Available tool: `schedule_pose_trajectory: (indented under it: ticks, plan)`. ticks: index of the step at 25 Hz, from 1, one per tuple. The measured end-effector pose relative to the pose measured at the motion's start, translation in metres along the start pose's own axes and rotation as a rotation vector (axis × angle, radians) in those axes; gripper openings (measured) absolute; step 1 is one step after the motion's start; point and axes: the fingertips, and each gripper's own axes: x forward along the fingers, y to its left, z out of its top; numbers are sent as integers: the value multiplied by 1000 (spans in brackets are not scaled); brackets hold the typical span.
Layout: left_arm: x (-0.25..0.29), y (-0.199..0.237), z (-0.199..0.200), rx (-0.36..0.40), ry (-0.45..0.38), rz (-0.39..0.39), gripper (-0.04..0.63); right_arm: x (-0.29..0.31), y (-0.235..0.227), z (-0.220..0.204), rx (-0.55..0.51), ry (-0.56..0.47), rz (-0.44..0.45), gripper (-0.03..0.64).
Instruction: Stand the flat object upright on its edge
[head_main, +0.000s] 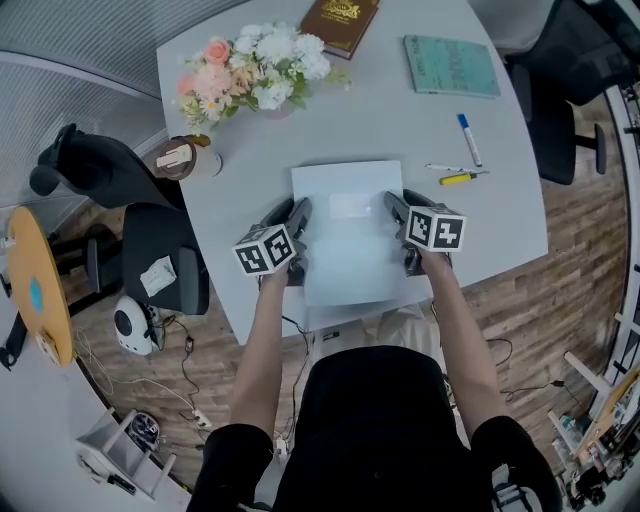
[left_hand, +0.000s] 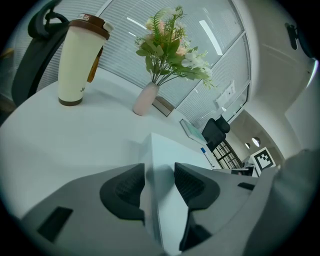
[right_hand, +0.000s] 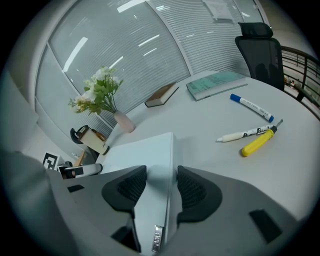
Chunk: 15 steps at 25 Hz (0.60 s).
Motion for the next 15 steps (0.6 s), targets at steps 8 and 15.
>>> schedule_pose_trajectory:
  ticks: [8, 15]
  plan:
    - [-1, -1, 0, -13, 1, -1, 193, 0, 0, 1, 6, -7, 12, 212]
    - [-3, -4, 2, 15, 8, 15, 185, -2, 3, 1, -11, -16, -10, 206]
